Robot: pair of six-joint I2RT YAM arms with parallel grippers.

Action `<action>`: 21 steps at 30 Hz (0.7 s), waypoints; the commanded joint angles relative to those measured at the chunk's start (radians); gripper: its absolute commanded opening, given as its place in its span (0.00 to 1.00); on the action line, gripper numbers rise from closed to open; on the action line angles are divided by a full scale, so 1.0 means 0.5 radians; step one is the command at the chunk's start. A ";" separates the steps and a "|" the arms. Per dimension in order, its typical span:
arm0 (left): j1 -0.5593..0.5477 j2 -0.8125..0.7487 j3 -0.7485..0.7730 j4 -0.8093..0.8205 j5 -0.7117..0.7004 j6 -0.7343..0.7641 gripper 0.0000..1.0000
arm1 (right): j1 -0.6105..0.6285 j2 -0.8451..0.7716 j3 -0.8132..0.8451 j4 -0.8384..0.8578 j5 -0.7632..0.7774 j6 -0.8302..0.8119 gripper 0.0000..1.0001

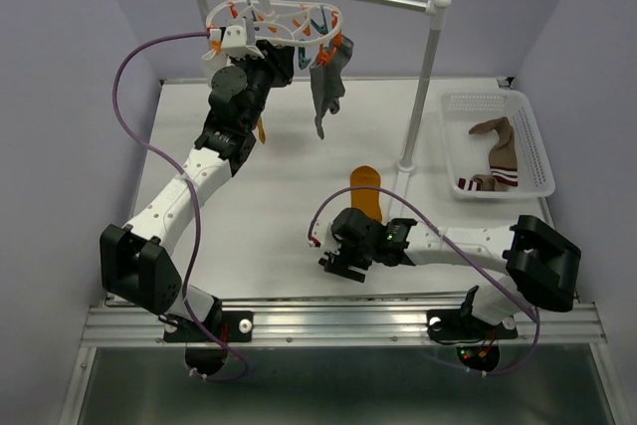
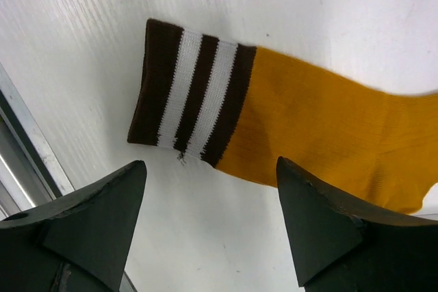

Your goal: Clip the socks to the hanger

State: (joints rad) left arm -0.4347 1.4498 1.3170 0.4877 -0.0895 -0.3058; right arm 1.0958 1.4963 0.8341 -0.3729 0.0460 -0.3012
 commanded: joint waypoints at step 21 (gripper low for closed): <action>0.010 -0.065 0.096 -0.006 0.038 0.010 0.00 | 0.060 0.032 -0.250 0.632 -0.048 -0.033 0.68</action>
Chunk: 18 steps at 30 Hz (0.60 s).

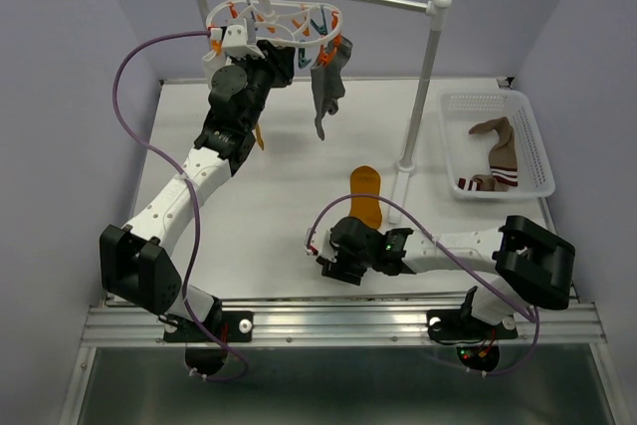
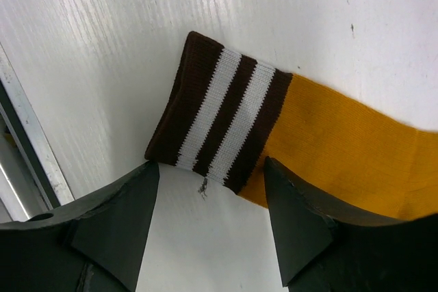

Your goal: Clip the socks to the hanger

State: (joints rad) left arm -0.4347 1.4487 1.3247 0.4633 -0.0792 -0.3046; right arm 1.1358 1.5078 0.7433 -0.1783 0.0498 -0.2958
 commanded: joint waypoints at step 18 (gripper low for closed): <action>0.016 -0.053 0.103 0.046 -0.010 0.042 0.00 | -0.332 0.292 0.103 0.305 -0.679 -0.169 0.73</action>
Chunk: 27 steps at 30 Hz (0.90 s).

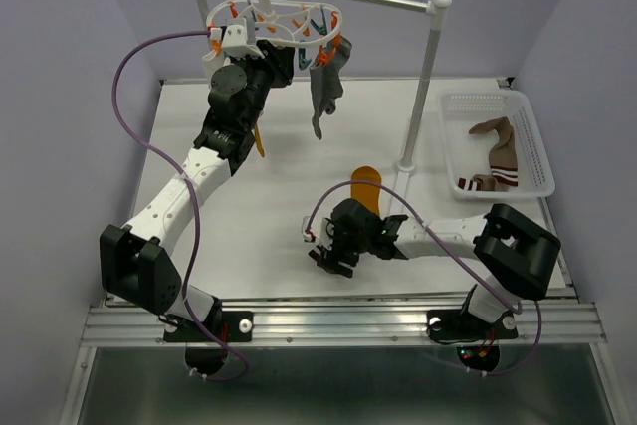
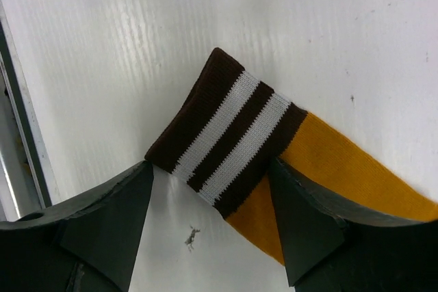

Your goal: Clip the socks to the hanger

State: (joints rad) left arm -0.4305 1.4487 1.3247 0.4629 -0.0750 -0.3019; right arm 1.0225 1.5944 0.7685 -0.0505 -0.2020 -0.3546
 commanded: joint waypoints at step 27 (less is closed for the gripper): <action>0.082 -0.032 0.124 0.068 0.073 0.027 0.00 | -0.256 0.014 0.435 0.368 -0.004 0.374 0.02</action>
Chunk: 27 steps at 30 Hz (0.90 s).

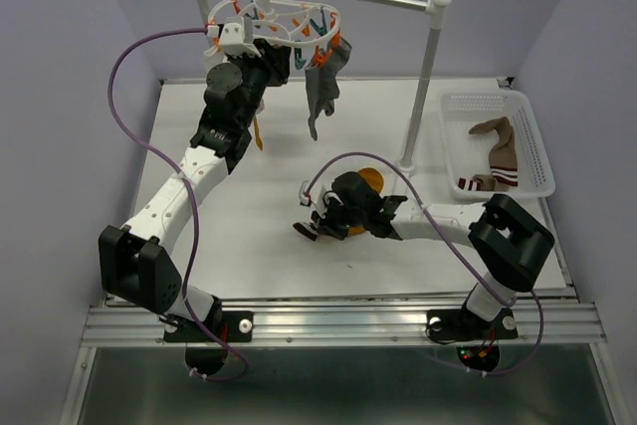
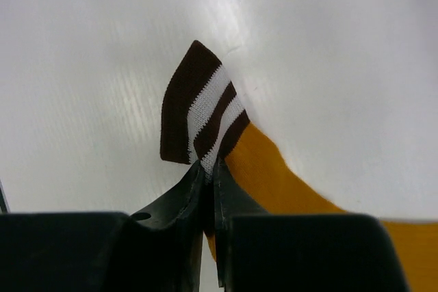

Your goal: Clip the socks to the hanger

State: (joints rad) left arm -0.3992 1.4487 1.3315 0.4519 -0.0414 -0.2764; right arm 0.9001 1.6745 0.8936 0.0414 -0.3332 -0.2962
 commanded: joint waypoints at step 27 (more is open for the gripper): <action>0.022 -0.016 0.129 0.084 0.049 -0.300 0.00 | -0.490 -0.069 0.968 0.798 0.176 1.203 0.04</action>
State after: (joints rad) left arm -0.3950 1.4494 1.3434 0.4484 -0.0238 -0.4107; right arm 0.7055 1.6085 1.2961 0.3779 -0.1822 0.2211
